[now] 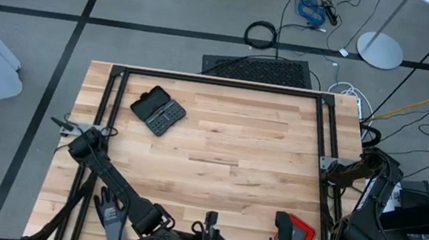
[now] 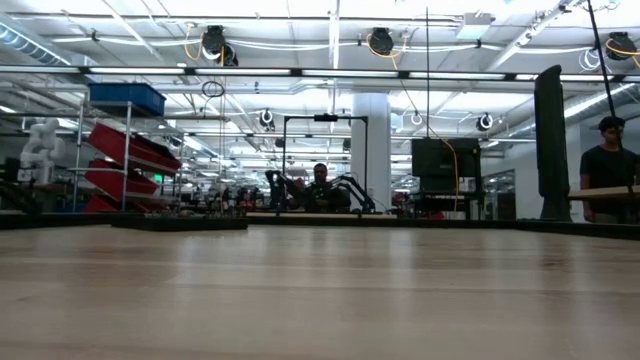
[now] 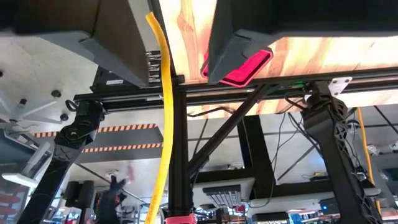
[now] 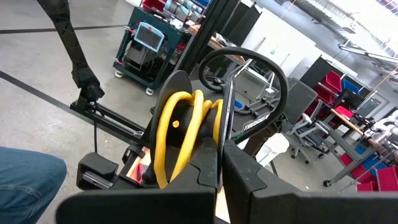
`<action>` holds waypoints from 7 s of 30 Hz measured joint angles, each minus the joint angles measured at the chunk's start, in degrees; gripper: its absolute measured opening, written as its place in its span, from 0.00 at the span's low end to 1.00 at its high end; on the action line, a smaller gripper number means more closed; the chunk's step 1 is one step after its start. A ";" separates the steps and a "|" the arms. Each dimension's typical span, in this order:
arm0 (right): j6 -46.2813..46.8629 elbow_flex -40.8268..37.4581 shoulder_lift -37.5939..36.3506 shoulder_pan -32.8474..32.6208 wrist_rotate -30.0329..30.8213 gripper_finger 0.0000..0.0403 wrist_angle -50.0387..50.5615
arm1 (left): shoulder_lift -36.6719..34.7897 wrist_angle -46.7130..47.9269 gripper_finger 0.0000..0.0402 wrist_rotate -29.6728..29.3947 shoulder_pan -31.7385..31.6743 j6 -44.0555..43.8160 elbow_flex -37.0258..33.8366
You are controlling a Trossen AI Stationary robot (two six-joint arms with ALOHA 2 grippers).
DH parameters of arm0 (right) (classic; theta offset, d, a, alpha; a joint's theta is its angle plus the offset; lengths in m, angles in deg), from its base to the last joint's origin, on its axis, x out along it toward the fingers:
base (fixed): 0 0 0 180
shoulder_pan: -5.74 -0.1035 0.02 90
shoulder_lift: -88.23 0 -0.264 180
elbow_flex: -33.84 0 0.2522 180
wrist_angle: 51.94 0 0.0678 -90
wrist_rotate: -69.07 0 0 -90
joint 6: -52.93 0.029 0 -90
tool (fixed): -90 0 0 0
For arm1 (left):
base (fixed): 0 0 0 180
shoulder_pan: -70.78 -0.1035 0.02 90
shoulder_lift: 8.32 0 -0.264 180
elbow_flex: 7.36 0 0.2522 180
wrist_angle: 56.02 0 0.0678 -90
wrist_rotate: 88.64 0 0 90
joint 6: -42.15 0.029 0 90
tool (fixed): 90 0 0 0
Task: Coil cords
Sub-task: Coil the yellow wire onto the spool
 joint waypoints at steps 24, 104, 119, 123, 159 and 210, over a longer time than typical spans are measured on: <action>0.00 0.00 0.01 -0.02 0.00 0.00 -0.01 | 0.00 -0.01 0.19 0.79 -0.11 -1.49 0.00; 9.86 0.00 -0.37 0.95 -3.79 0.00 7.55 | -11.86 7.91 0.00 -52.66 21.22 15.41 0.00; 13.83 0.00 -0.45 3.56 -11.13 0.00 9.72 | -11.86 -0.59 0.00 -53.31 24.09 22.55 0.00; 13.84 0.00 -0.45 4.44 -11.36 0.00 11.16 | -11.86 -1.76 0.00 -49.34 23.88 22.62 0.00; 4.23 -0.02 1.76 8.70 -0.04 0.00 16.88 | -6.95 -16.95 0.00 -21.55 9.86 22.13 0.00; 18.34 0.94 0.09 4.37 -7.93 0.00 17.11 | 2.79 -20.82 0.00 -47.55 9.87 30.78 0.00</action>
